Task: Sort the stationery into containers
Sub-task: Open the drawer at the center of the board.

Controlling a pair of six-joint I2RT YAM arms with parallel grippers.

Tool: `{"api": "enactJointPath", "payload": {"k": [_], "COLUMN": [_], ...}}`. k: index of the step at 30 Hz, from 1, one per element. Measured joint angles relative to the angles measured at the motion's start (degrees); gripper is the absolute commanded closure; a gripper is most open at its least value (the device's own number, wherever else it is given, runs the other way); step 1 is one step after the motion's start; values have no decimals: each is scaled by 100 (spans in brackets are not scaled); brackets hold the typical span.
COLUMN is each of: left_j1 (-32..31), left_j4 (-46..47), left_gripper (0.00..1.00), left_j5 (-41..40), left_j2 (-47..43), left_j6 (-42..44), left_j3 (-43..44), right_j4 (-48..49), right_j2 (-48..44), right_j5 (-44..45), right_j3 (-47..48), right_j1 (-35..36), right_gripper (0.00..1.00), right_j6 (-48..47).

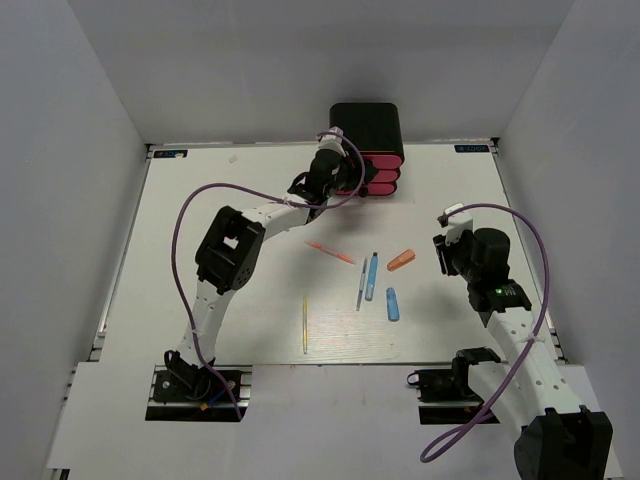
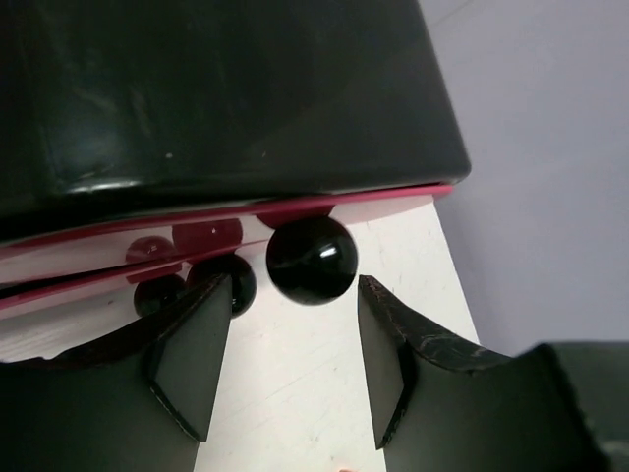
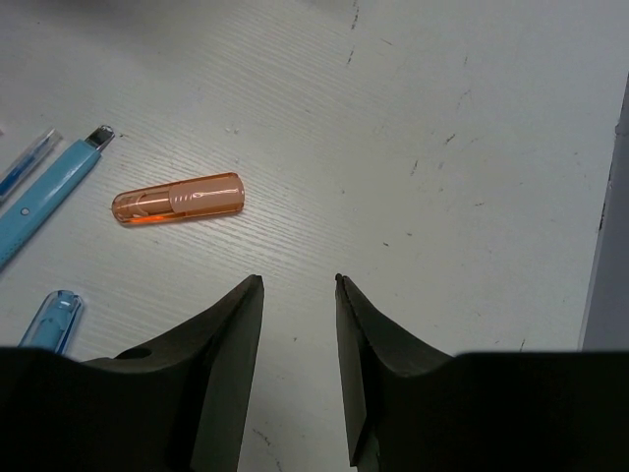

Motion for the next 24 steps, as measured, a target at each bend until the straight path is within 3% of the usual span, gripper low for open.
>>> {"api": "enactJointPath", "payload": {"k": [10,18,24], "left_j1": [-52,-79,-83], "left_j4": [-24,-216,-352], "left_gripper": [38,50,69], "left_j5": [-505,-859,-920], "left_j2": [9,11,11], "left_j6": [-205,-284,-337], "left_j3": [271,374,435], "right_j4": [42,44,46], "right_j2": [-37,-37,-37], "right_j5": [0,2,13], "right_j3": [-9,-11,-11], "right_j1": [0,0,0], "right_gripper": [57,57,57], "right_j6": [-2,-2,-2]}}
